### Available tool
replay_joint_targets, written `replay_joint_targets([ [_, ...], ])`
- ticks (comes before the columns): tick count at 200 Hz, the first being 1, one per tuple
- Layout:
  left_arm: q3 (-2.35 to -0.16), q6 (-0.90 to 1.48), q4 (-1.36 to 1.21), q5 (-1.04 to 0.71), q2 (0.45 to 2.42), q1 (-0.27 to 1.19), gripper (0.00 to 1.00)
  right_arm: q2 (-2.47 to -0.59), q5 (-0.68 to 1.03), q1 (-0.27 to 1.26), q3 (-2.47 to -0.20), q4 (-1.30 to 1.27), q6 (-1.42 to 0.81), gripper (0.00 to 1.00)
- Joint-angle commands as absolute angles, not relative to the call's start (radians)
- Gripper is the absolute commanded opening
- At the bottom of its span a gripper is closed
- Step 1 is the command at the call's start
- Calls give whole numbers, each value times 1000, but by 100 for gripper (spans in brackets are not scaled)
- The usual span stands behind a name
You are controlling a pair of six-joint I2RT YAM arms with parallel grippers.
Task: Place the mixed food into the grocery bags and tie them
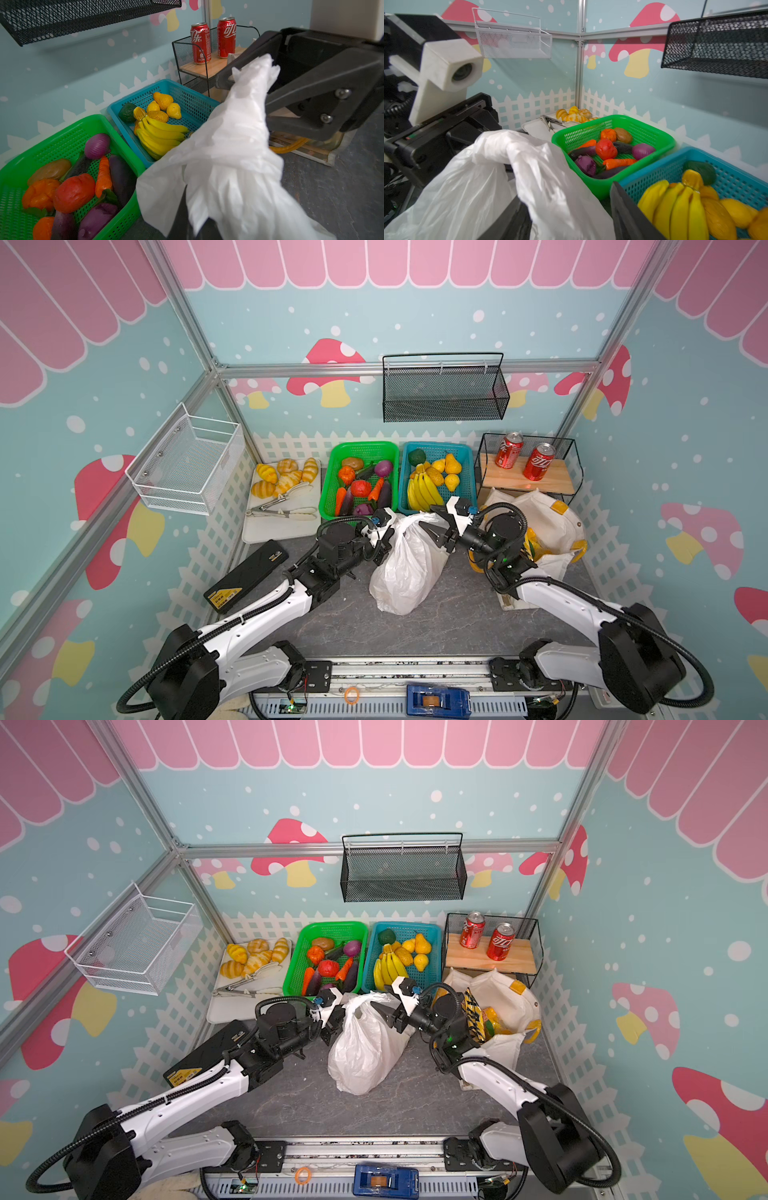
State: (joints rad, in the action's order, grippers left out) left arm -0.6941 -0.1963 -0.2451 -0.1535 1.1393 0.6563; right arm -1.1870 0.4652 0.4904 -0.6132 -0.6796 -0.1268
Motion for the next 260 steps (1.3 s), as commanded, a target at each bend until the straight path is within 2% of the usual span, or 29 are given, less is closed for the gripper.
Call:
replay_joint_targets([
  [1, -686, -163, -272, -165, 1134, 655, 0, -1051, 324, 486, -557, -427, -64, 61],
  [25, -691, -161, -271, -183, 1139, 655, 0, -903, 288, 487, -496, -345, -90, 60],
  [43, -693, -168, -268, -193, 1140, 655, 0, -864, 365, 491, -468, -364, -107, 54],
  [66, -699, -178, -264, -208, 1140, 655, 0, -933, 493, 500, -480, -450, -123, 48],
  [88, -707, -180, -260, -219, 1145, 656, 0, -1013, 540, 500, -504, -553, -155, 45],
  [161, -719, -188, -248, -235, 1152, 655, 0, -1113, 510, 478, -543, -692, -186, 49],
  [211, -721, -192, -244, -236, 1150, 655, 0, -1151, 646, 441, -571, -713, -161, 50],
  [260, -721, -192, -245, -241, 1154, 655, 0, -1170, 727, 431, -591, -723, -131, 45],
])
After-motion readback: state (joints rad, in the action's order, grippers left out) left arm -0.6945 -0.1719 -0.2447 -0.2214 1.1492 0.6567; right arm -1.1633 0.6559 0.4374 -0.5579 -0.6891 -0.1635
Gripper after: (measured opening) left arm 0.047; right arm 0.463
